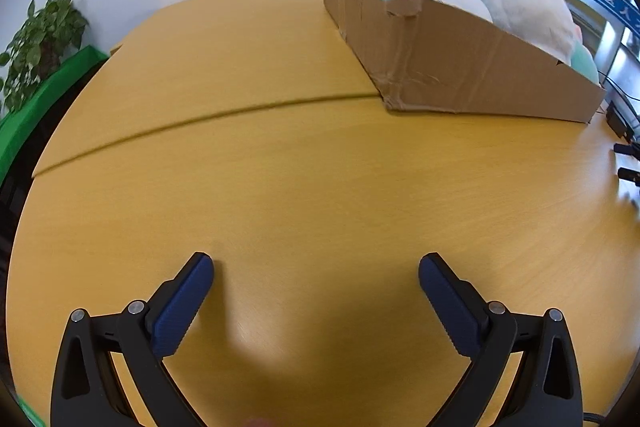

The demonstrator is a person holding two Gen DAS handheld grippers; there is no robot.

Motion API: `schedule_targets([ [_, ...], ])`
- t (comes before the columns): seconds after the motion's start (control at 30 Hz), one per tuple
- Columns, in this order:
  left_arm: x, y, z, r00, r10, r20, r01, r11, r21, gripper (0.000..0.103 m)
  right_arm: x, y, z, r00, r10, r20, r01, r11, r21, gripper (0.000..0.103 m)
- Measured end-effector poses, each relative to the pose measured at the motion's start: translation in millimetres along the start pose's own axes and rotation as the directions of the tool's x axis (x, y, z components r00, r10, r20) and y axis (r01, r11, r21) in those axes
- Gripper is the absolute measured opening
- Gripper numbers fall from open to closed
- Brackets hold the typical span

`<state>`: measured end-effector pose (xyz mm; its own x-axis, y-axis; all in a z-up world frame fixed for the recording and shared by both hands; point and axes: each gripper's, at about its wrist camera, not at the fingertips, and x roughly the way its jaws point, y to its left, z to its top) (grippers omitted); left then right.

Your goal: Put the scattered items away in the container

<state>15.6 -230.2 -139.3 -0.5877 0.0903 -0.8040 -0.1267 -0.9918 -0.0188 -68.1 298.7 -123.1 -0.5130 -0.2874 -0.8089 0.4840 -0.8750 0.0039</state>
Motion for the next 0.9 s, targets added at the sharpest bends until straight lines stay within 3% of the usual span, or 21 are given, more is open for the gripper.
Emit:
schedule_targets([
  [0.2, 6, 16, 8, 1.000, -0.004, -0.001, 0.004, 1.000, 0.008, 0.103, 7, -7, 10, 0.999, 0.034, 0.000, -0.034, 0.999, -0.043, 0.103],
  [0.9, 9, 30, 17, 1.000, -0.006, -0.005, 0.006, 1.000, 0.011, 0.103, 23, -19, 32, 0.999, 0.035, 0.004, -0.034, 0.998, -0.055, 0.103],
])
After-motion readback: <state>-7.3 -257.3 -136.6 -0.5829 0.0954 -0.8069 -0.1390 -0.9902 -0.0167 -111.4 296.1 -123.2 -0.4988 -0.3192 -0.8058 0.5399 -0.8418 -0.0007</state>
